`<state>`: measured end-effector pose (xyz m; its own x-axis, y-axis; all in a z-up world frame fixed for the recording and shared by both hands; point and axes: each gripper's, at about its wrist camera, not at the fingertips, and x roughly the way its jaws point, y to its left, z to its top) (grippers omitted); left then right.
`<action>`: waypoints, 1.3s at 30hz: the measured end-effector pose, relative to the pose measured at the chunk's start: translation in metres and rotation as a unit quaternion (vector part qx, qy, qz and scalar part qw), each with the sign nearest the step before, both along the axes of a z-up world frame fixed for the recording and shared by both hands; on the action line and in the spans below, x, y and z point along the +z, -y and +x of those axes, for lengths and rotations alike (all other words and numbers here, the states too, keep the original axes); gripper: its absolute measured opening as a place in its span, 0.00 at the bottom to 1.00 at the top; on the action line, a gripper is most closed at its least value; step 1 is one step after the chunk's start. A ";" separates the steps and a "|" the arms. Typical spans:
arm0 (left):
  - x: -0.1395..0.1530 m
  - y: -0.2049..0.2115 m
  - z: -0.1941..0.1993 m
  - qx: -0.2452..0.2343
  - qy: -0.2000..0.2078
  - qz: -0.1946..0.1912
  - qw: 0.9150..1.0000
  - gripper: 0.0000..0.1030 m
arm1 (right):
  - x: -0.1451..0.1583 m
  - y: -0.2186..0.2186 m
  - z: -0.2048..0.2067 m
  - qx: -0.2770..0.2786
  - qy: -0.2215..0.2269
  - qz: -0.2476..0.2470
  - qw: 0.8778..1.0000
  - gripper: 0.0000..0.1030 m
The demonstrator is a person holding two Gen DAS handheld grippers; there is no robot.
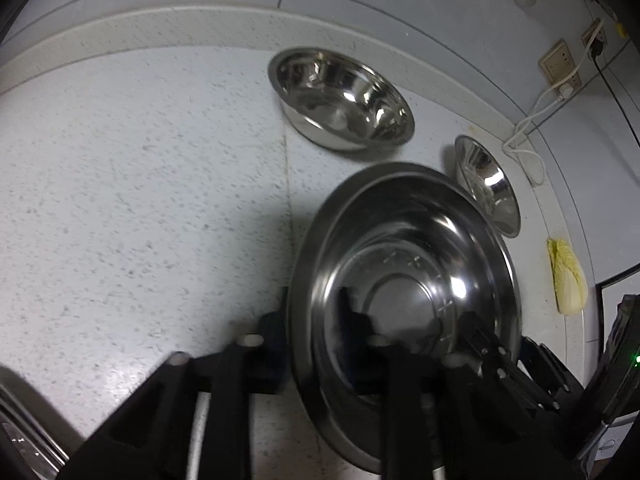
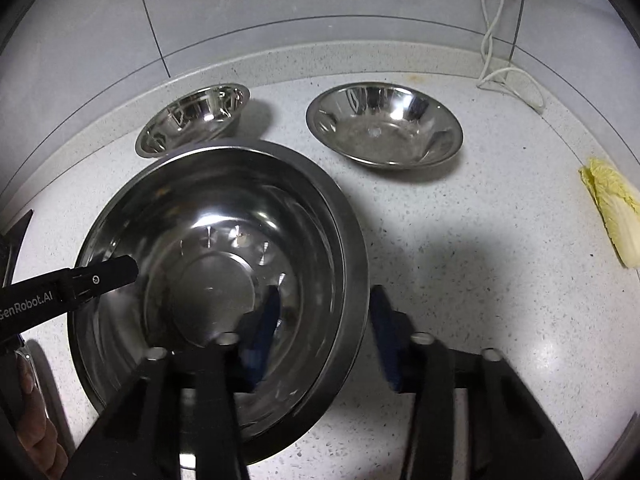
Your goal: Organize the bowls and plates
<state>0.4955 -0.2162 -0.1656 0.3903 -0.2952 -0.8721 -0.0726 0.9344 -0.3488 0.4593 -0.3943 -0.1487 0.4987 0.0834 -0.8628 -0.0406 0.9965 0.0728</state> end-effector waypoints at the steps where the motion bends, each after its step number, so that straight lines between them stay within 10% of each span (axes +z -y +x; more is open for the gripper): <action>1: -0.002 0.001 0.001 -0.002 -0.002 0.002 1.000 0.10 | -0.001 0.000 0.001 0.002 -0.002 0.000 1.000 0.23; 22: 0.054 -0.009 -0.107 -0.009 0.042 -0.031 0.999 0.08 | 0.064 -0.003 -0.086 0.001 0.043 -0.020 0.999 0.14; 39: 0.001 -0.006 -0.204 -0.035 -0.015 0.008 0.999 0.08 | 0.028 0.001 -0.179 0.039 -0.018 -0.010 0.999 0.15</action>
